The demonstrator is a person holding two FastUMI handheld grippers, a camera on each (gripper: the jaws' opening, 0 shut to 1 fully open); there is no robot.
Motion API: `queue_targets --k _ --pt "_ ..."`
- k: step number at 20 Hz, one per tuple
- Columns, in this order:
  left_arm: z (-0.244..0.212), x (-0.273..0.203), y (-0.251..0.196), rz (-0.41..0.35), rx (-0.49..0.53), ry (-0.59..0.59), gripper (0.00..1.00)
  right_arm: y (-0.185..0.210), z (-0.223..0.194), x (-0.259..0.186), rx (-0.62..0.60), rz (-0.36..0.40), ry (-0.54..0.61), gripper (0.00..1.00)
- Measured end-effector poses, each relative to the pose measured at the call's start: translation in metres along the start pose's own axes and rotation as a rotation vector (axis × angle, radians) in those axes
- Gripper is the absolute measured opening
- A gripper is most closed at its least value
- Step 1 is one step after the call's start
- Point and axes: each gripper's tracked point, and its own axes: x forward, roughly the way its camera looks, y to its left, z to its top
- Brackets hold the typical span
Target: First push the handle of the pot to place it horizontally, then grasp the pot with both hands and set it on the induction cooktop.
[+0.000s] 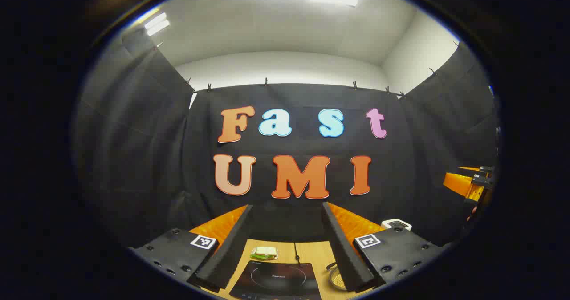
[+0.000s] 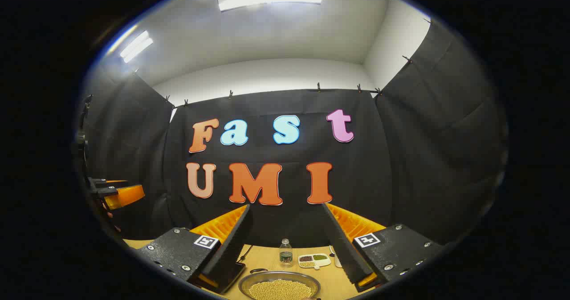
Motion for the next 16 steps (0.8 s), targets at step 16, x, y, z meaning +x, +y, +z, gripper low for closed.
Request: queue_targets --k 16 --pt "0.012 0.007 -0.004 -0.015 -0.056 -0.047 0.97 -0.002 0.003 -0.001 -0.006 0.004 -0.001 0.95"
